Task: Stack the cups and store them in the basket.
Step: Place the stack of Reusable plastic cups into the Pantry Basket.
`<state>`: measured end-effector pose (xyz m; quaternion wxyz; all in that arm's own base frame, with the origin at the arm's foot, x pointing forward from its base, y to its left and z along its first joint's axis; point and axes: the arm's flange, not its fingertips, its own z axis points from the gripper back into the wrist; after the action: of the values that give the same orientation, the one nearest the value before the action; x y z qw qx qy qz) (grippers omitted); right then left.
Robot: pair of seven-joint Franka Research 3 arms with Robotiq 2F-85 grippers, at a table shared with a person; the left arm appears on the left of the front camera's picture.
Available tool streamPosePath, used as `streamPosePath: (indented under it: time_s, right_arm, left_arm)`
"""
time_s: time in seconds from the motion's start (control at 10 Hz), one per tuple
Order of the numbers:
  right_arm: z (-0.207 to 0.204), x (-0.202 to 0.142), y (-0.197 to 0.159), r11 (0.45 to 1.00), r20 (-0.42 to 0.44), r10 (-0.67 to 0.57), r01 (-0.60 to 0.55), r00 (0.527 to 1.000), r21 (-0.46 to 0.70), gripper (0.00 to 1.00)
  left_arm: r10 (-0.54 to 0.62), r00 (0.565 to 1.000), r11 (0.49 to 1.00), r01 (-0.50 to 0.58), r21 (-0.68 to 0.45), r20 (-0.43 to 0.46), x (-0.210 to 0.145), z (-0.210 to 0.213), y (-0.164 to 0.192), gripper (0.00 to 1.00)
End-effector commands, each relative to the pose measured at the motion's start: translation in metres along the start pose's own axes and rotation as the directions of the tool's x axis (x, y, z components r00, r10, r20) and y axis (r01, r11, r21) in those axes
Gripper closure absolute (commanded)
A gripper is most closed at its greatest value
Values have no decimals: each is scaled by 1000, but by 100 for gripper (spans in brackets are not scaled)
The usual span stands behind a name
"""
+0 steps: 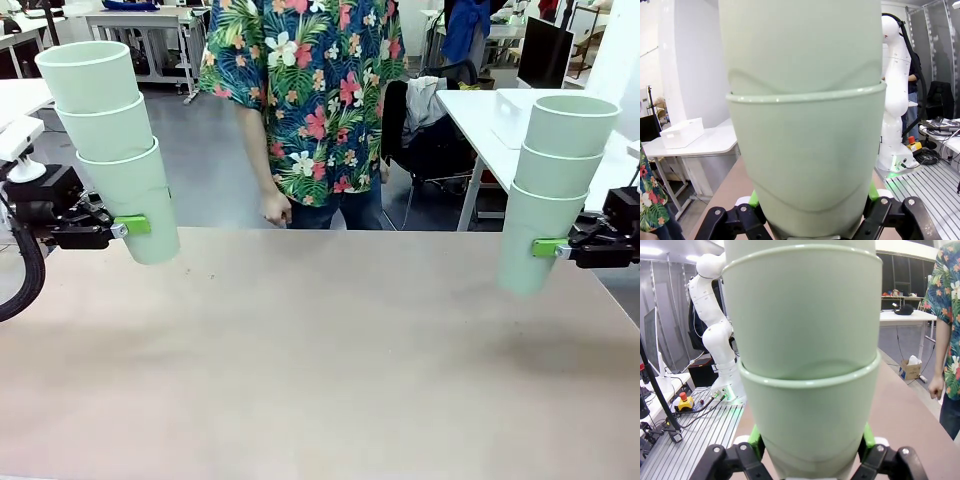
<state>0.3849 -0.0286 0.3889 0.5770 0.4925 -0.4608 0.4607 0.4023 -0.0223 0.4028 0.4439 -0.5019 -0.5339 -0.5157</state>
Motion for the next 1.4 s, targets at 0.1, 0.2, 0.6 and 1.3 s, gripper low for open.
streamPosePath:
  time_s: [0.1, 0.2, 0.6, 1.3]
  right_arm:
    - [0, 5, -1, 1000, -1, 12, -12, 1000, -1, 13]
    - [0, 5, -1, 1000, -1, 12, -12, 1000, -1, 13]
    - [0, 5, -1, 1000, -1, 12, -12, 1000, -1, 13]
    - [0, 5, -1, 1000, -1, 12, -12, 1000, -1, 13]
  left_arm:
    - [-10, 1000, 1000, 10, -2, 6, 3, 0, 0, 16]
    - [-10, 1000, 1000, 10, -2, 6, 3, 0, 0, 16]
    - [-10, 1000, 1000, 10, -2, 6, 3, 0, 0, 16]
    - [-10, 1000, 1000, 10, -2, 6, 3, 0, 0, 16]
